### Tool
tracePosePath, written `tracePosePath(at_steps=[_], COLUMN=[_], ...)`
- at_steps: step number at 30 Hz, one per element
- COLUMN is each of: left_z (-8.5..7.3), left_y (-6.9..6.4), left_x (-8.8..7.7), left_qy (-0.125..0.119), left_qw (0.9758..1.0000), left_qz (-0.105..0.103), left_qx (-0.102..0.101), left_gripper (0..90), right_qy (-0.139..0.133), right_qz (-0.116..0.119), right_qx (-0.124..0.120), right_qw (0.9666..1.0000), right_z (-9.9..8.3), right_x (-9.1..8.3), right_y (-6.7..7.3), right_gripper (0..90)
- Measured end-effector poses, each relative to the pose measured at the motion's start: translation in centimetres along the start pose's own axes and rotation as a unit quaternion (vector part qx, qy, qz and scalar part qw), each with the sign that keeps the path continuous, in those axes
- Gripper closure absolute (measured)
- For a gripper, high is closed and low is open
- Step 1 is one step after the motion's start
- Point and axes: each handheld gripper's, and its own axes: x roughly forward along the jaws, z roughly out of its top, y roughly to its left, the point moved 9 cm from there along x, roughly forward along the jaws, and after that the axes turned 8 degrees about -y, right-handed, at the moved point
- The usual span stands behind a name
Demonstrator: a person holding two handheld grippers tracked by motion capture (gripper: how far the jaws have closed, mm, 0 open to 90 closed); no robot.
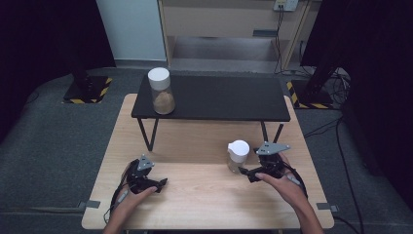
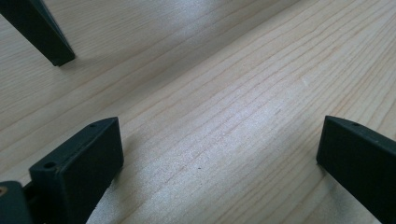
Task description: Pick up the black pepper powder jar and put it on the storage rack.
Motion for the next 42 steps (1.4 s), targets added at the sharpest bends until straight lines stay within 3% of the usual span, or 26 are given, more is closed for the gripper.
tracePosePath(at_steps=[24, 36, 42], left_z=[0.0, 0.0, 0.0], left_y=[0.0, 0.0, 0.0], left_x=[0.0, 0.0, 0.0], left_qy=[0.0, 0.0, 0.0], left_qw=[1.0, 1.0, 1.0], left_qz=[0.0, 0.0, 0.0], left_qx=[0.0, 0.0, 0.0], left_gripper=[0.0, 0.0, 0.0], right_qy=[0.005, 0.003, -0.001], right_qz=[-0.003, -0.004, 0.0], right_qx=[-0.002, -0.01, 0.003], right_qw=[1.0, 0.9999, 1.0], right_z=[0.0, 0.6, 0.4], right_x=[1.4, 2.7, 3.4], right_y=[-0.1, 0.1, -0.1], right_gripper=[5.2, 10.0, 14.9])
